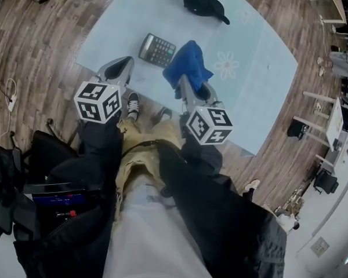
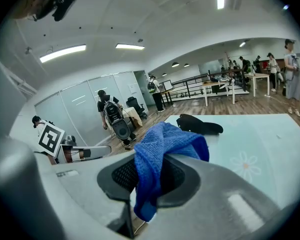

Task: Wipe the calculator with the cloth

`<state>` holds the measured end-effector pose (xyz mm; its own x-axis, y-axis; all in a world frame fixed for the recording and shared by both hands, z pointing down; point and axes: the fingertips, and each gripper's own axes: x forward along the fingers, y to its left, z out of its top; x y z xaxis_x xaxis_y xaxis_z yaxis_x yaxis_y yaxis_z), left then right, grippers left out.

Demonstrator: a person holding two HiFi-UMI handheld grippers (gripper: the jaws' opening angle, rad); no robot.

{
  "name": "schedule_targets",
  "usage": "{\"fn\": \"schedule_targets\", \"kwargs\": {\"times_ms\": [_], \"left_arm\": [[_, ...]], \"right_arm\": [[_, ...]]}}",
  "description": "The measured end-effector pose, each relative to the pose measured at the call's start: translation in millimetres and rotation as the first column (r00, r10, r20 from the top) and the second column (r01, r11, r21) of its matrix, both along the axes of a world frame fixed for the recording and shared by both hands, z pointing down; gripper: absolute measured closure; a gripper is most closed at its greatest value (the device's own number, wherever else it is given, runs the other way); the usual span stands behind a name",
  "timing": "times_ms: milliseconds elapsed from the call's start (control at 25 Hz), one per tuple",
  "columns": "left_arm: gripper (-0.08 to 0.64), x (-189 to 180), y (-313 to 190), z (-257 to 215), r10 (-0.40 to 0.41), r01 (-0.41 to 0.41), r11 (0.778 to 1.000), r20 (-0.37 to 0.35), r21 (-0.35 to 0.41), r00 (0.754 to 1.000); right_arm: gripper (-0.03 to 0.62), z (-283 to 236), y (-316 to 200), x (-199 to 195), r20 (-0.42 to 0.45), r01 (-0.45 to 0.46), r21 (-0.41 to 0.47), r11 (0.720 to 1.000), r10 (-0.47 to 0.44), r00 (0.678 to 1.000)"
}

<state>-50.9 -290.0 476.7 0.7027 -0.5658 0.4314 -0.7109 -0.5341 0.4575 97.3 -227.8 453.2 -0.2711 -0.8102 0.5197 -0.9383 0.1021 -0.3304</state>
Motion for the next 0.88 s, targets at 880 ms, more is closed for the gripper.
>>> {"fn": "schedule_targets", "kwargs": {"times_ms": [880], "left_arm": [[0.560,14.8,6.7,115.7,-0.073,0.123,0.963,0.206,-0.240,0.976]], "right_arm": [[0.514,101.9,-47.2,37.1,-0.019,0.157,-0.186,0.970,-0.163,0.986]]}}
